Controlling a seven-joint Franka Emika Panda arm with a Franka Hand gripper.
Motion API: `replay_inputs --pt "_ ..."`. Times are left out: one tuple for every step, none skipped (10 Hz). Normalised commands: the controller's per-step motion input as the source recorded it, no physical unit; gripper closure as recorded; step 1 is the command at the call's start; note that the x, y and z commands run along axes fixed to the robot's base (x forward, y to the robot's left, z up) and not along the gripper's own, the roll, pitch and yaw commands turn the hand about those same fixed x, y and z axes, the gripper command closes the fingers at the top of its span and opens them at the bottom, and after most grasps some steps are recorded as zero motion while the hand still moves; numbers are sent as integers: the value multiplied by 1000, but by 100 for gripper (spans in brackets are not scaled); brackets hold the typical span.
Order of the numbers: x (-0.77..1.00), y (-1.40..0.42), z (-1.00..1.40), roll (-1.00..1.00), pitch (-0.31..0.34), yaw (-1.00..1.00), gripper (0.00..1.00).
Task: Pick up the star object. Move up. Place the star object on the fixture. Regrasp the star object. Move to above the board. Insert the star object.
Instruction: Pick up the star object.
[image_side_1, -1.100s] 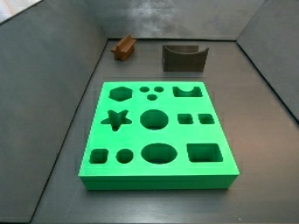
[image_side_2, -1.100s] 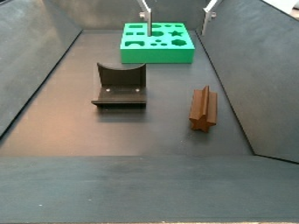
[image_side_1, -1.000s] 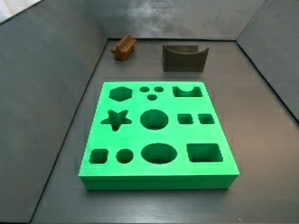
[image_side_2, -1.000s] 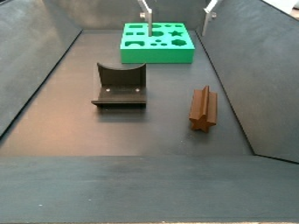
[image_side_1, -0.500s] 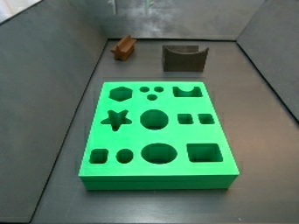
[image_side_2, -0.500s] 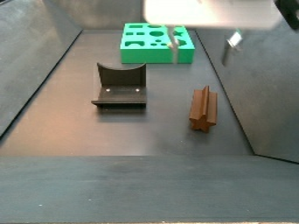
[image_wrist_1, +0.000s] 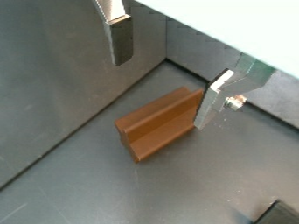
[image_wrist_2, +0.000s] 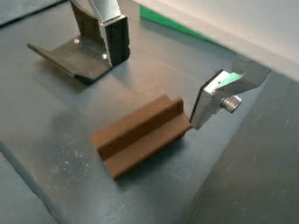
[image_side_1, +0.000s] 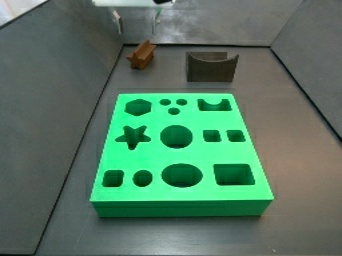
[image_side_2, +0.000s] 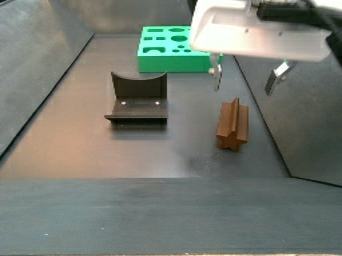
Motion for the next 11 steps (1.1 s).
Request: replay_inputs --pt "0 -29 -531 129 -319 -43 0" --pt "0 -20 -551 134 -303 -46 0" --pt "0 -6 -571 137 -291 -40 0" --pt "0 0 -606 150 -269 -37 0" --pt "0 0 -646 156 -231 -23 0" --pt "66 0 -697 164 -187 -14 0" --pt "223 0 -689 229 -127 -83 0" --pt "229 0 -680 253 -116 -103 0" --pt "129 0 -671 293 -96 -17 0" --pt "0 0 0 0 29 0 0" --pt "0 0 0 0 0 0 0"
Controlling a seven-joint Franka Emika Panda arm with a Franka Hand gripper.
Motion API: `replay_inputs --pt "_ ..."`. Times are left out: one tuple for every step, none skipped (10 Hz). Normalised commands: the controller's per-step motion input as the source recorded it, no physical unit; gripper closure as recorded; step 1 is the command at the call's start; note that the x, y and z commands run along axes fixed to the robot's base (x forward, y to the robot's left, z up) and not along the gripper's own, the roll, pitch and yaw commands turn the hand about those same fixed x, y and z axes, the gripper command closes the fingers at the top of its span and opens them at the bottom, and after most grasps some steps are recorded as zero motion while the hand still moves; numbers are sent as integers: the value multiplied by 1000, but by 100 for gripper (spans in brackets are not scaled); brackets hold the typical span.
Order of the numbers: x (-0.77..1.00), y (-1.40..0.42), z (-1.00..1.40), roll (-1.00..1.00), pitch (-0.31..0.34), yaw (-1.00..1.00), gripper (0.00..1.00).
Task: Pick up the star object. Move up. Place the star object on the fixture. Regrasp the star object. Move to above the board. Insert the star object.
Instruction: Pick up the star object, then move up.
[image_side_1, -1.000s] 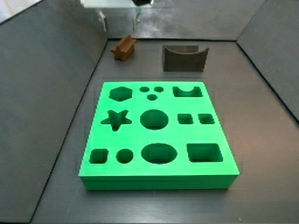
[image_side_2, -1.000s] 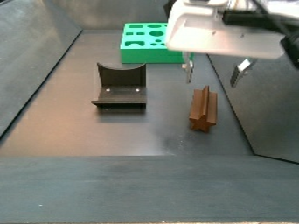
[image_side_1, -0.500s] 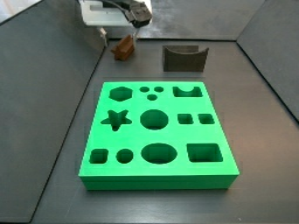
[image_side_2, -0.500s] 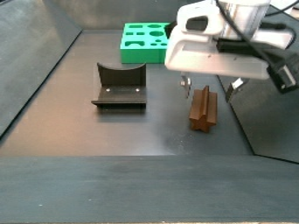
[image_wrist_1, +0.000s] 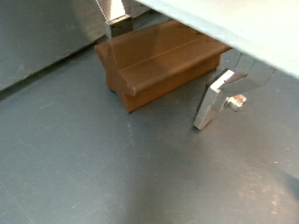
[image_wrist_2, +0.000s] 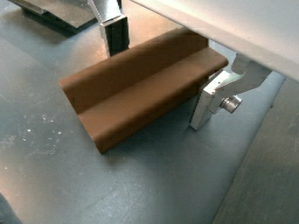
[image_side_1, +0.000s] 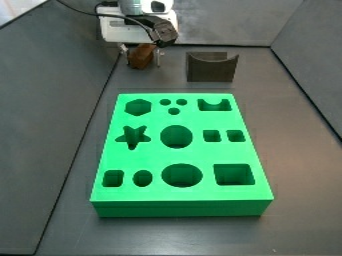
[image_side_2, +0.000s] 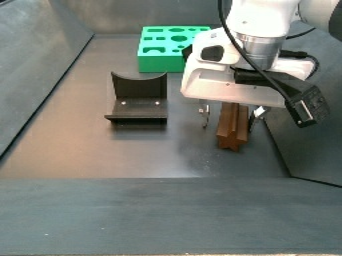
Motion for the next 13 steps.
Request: replay_inputs --pt "0 0 0 0 0 0 100" --pt "0 0 0 0 0 0 100" --pt "0 0 0 0 0 0 100" --pt "0 0 0 0 0 0 100" --pt "0 0 0 0 0 0 100" --pt "0 0 0 0 0 0 100" --pt "0 0 0 0 0 0 100" --pt "0 0 0 0 0 0 100" --pt "0 0 0 0 0 0 100" --pt "0 0 0 0 0 0 100" --pt "0 0 0 0 0 0 100" --pt "0 0 833 0 0 0 100" --pt "38 -5 813 1 -3 -51 100"
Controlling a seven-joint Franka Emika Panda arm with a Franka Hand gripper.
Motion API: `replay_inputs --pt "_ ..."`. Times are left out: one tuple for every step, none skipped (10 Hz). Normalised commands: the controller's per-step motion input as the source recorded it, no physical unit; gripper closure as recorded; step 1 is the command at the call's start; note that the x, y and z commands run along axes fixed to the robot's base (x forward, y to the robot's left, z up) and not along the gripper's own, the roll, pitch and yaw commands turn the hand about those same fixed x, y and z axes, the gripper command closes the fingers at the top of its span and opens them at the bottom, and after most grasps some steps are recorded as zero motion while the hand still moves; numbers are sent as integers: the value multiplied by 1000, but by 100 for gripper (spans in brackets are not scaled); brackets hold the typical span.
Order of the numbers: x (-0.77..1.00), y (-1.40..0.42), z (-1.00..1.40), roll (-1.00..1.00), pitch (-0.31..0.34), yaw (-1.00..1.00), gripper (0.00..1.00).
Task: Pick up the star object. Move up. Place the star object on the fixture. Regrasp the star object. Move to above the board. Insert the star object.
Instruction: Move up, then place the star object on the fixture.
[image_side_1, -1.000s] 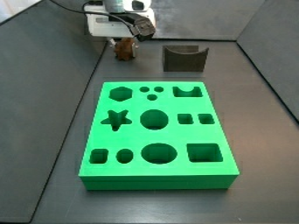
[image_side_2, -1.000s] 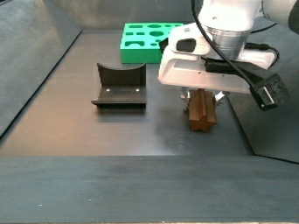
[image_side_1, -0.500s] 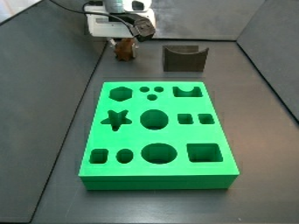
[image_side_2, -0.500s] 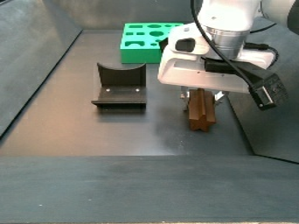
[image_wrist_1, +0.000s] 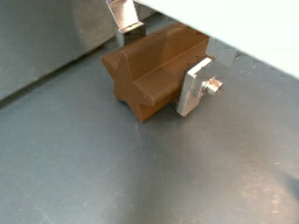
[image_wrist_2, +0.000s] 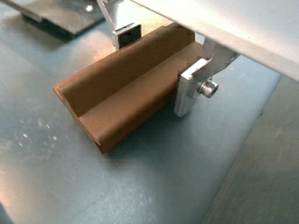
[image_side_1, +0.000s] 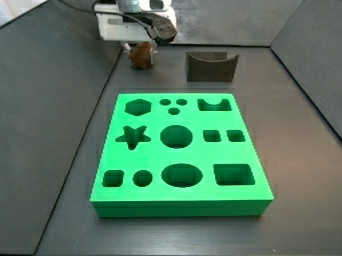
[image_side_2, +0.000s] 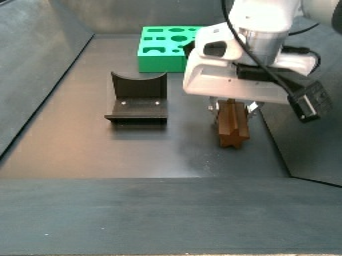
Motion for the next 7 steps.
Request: replay_inputs --pt "30 -5 759 -1 14 -52 100" --pt "7 -4 606 0 33 -46 100" --pt "-6 1 429 7 37 -35 100" --pt "-14 5 287 12 40 -30 100" --pt "-18 7 190 15 42 -27 100" --pt "0 0 1000 0 0 0 100" --pt "-14 -4 1000 -5 26 5 100"
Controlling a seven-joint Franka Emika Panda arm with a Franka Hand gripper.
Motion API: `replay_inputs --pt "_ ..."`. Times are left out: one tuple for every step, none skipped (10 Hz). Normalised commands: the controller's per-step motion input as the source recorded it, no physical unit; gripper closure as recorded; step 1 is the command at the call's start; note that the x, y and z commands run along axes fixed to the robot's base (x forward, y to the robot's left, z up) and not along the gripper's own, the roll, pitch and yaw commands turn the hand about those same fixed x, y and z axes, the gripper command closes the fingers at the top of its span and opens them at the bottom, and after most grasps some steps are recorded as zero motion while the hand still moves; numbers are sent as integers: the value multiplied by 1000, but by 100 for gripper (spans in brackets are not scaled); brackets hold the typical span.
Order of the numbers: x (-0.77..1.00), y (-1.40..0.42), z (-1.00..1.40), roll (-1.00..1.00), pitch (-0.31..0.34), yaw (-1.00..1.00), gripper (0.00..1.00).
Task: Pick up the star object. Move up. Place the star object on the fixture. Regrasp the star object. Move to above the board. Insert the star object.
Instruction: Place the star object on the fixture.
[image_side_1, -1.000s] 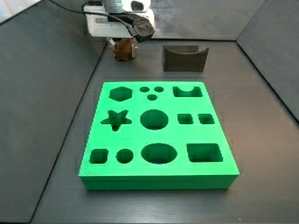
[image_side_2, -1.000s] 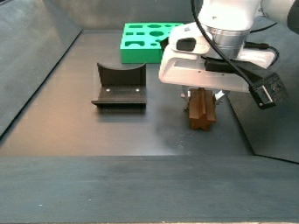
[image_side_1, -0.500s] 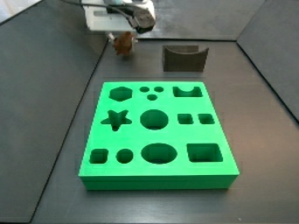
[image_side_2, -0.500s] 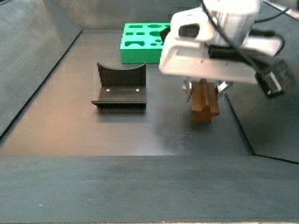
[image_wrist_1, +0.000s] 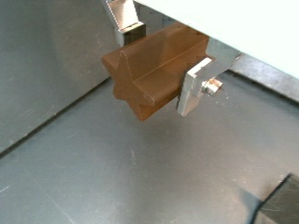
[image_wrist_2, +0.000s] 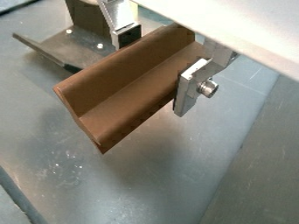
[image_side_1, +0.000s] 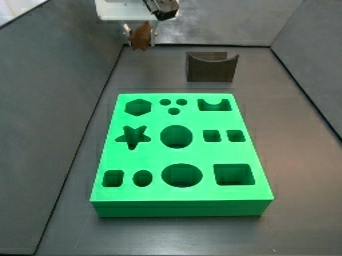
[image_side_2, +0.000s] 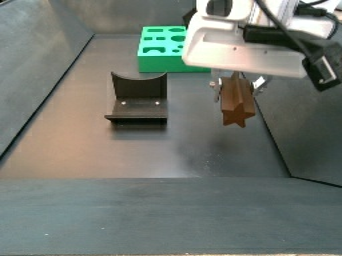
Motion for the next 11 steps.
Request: replay_inputs --pt "-21 -4 1000 -4 35 4 100" --pt "-23 -2 1000 1 35 3 100" --pt "-26 0 1000 5 38 2 100" --pt "-27 2 1000 9 39 1 100" --pt "-33 5 1000 19 40 -3 100" --pt "-35 7 1000 23 40 -4 100" --pt "-33 10 858 30 48 -6 100" --pt "-28 11 752 33 52 -7 100" --pt "-16 14 540 38 62 -8 100" --pt "-9 17 379 40 74 -9 100" --pt "1000 -85 33 197 266 564 100"
